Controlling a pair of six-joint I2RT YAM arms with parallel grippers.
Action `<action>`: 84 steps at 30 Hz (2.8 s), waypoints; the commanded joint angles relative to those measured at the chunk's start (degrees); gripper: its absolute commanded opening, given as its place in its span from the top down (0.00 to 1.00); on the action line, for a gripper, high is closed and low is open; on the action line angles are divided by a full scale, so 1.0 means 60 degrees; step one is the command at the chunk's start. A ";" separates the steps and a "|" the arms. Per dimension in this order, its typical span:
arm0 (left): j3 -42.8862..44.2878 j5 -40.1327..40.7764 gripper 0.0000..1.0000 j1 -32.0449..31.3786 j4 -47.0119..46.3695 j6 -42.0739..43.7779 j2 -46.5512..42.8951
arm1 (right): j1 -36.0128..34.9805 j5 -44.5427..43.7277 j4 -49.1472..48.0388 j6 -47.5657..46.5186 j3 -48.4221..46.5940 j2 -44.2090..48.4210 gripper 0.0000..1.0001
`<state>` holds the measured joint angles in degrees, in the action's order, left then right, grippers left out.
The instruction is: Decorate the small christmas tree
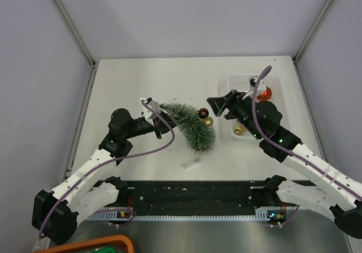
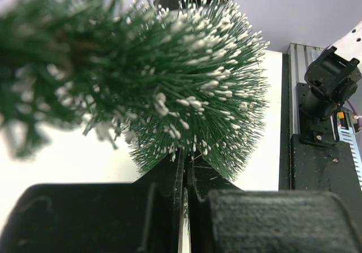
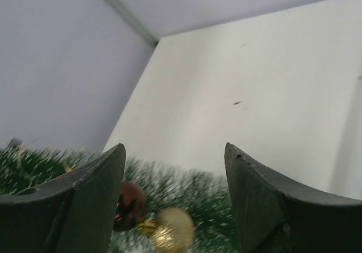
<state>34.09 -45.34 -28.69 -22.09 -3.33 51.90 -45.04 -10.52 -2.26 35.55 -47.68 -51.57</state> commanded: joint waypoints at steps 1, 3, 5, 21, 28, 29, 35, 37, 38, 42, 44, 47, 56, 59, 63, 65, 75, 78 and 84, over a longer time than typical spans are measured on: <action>0.0047 -0.0016 1.00 -0.0038 -0.0040 -0.0148 -0.0110 | 0.1365 -0.1392 0.1968 -0.0256 -0.0972 0.0393 0.30; 0.0032 -0.0016 1.00 -0.0038 -0.0069 -0.0148 -0.0124 | 0.2359 -0.2256 0.3315 0.0035 -0.1484 -0.0045 0.29; 0.0003 -0.0002 1.00 -0.0038 -0.0054 -0.0133 -0.0139 | 0.3661 -0.2348 0.4562 0.0314 -0.1851 -0.0820 0.29; 0.0017 0.0028 1.00 -0.0052 -0.0054 -0.0265 -0.0066 | 0.6319 -0.4090 0.5709 0.0901 -0.1765 -0.4381 0.21; 0.0105 0.0028 1.00 -0.0053 -0.0098 -0.0279 0.0007 | 0.6831 -0.4194 0.5475 0.0901 -0.1955 -0.6022 0.24; 0.0062 0.0028 1.00 -0.0053 -0.0098 -0.0265 0.0007 | 0.6919 -0.4179 0.5446 0.0901 -0.1985 -0.6198 0.25; -0.0099 0.0042 1.00 -0.0053 -0.0230 -0.0309 -0.0007 | 0.7286 -0.4208 0.5021 0.0813 -0.2116 -0.6901 0.28; -0.0115 0.0043 1.00 -0.0038 -0.0230 -0.0309 -0.0036 | 0.7316 -0.4208 0.4889 0.0799 -0.2175 -0.7034 0.29; -0.0144 0.0057 1.00 -0.0053 -0.0230 -0.0323 -0.0066 | 0.7316 -0.4193 0.4773 0.0784 -0.2175 -0.7107 0.29; -0.0159 0.0072 1.00 -0.0038 -0.0230 -0.0338 -0.0095 | 0.7316 -0.3901 0.4274 0.0637 -0.2204 -0.7342 0.31; -0.0159 0.0086 1.00 -0.0038 -0.0201 -0.0324 -0.0110 | 0.7330 -0.3842 0.4040 0.0535 -0.2175 -0.7372 0.32; -0.0144 0.0086 1.00 -0.0038 -0.0201 -0.0324 -0.0125 | 0.7330 -0.3900 0.3718 0.0360 -0.2219 -0.7401 0.34; -0.0144 0.0130 1.00 -0.0053 -0.0215 -0.0324 -0.0110 | 0.7301 -0.2058 0.2854 0.0330 -0.2556 -0.7723 0.54; -0.0115 0.0116 1.00 -0.0038 -0.0230 -0.0338 -0.0095 | 0.7272 -0.1558 0.2633 0.0301 -0.2454 -0.7708 0.59; -0.0100 0.0101 1.00 -0.0053 -0.0230 -0.0338 -0.0037 | 0.7272 -0.1556 0.2633 0.0169 -0.2439 -0.7636 0.60; -0.0100 0.0101 1.00 -0.0053 -0.0245 -0.0338 -0.0022 | 0.7272 -0.1600 0.2648 0.0081 -0.2454 -0.7664 0.59; -0.0115 0.0101 1.00 -0.0038 -0.0201 -0.0309 -0.0081 | 0.7272 -0.1293 0.2750 0.0169 -0.2454 -0.8090 0.55; -0.0114 0.0101 1.00 -0.0038 -0.0186 -0.0294 -0.0095 | 0.7272 -0.1249 0.2750 0.0212 -0.2366 -0.7783 0.58; -0.0129 0.0116 1.00 -0.0024 -0.0157 -0.0309 -0.0124 | 0.7272 -0.0271 0.3130 0.0432 -0.2380 -0.5779 0.63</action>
<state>33.78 -44.10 -28.69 -22.33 -4.58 51.66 -1.58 -17.47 15.44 36.84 -61.12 -96.57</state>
